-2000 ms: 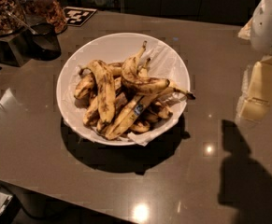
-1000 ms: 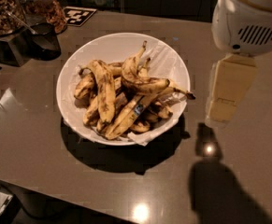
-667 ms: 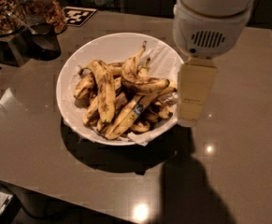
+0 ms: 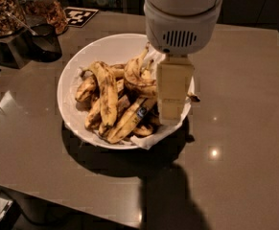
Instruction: Pick banana from white bowl
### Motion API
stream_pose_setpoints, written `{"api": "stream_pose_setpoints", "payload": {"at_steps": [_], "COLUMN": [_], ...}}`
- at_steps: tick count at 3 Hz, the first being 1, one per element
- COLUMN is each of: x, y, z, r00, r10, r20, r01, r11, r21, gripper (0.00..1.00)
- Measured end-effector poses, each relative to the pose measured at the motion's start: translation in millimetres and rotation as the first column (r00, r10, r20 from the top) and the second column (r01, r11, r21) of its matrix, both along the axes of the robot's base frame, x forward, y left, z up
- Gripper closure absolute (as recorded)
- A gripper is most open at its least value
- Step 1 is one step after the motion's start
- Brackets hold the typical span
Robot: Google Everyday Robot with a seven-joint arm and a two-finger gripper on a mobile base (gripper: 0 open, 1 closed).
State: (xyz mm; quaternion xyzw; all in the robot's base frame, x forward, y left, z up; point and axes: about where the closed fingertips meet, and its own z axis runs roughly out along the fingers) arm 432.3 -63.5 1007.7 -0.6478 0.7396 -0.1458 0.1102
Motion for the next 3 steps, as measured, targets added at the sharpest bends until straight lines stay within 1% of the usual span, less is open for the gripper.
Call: {"api": "stream_pose_setpoints", "payload": {"at_steps": [1, 2, 3], "x": [7, 15, 25], "y": [19, 35, 47], "z": [8, 9, 2], "r00": [1.0000, 0.9994, 0.9971], "r10": [0.006, 0.016, 0.027], "r20": [-0.005, -0.032, -0.071], "r01": [-0.006, -0.013, -0.018], "r11": [0.998, 0.995, 0.992], "r21": [0.059, 0.098, 0.125], "gripper": [0.00, 0.01, 0.04]}}
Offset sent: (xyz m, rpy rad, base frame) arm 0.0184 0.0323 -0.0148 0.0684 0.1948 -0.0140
